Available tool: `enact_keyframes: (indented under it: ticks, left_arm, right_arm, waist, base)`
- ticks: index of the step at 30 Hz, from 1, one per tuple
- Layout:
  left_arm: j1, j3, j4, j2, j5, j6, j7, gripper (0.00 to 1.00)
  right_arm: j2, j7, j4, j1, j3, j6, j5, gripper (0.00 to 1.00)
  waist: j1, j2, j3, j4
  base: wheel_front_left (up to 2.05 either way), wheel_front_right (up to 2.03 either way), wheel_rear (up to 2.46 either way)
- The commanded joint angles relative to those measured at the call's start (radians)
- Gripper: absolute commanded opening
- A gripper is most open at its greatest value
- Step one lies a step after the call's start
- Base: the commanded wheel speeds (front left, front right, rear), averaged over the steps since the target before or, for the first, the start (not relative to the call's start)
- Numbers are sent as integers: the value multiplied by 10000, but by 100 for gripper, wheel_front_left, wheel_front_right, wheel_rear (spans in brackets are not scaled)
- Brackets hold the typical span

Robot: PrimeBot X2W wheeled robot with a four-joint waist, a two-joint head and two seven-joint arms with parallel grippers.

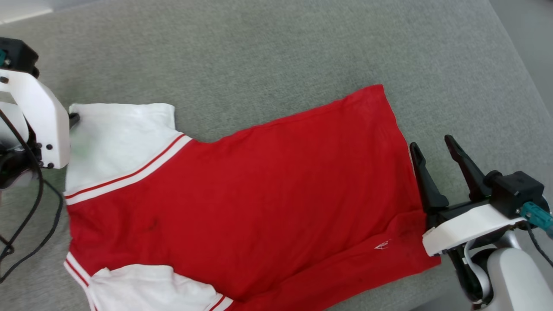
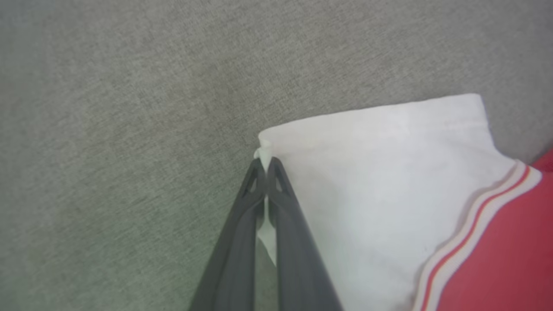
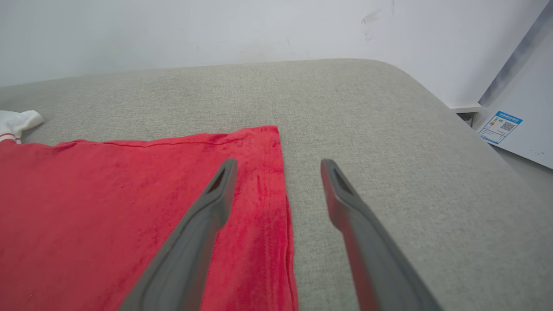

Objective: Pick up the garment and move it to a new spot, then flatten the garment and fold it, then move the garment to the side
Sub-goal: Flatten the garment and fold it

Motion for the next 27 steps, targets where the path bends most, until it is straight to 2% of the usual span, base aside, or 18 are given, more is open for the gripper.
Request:
enact_keyframes:
  ticks: [1,8,13,14,20,27]
  left_arm:
    - [52,58,-63,-58,108,-90,-326,0]
    - [309,107,-669,-424,271,-462,-1662,0]
    - [580,58,-1577,-535,345,-613,-2248,0]
    - [580,58,-1577,-535,345,-613,-2248,0]
    - [1008,16,-3098,-475,239,-626,-2492,0]
    - [1474,96,-4820,-274,354,-309,-2758,0]
  right_arm:
    - [-150,130,-57,-68,-45,-4,-79,100]
    - [-953,1495,-222,-4,-63,-4,-75,100]
    - [-1848,3327,-403,-279,130,-4,245,100]
    - [-1848,3327,-403,-279,130,-4,245,100]
    - [-3112,6074,-567,-987,444,-4,1097,100]
    - [-3921,8383,-177,-2294,674,-4,1857,100]
  waist:
    - [-1,0,-254,220]
    - [-1,0,-918,893]
    - [-1,0,-1172,1447]
    - [-1,0,-1172,1447]
    - [-1,0,-1068,2068]
    - [-1,0,-676,2658]
  base:
    - [0,0,0]
    - [0,0,0]
    - [0,0,0]
    - [0,0,0]
    - [0,0,0]
    - [0,0,0]
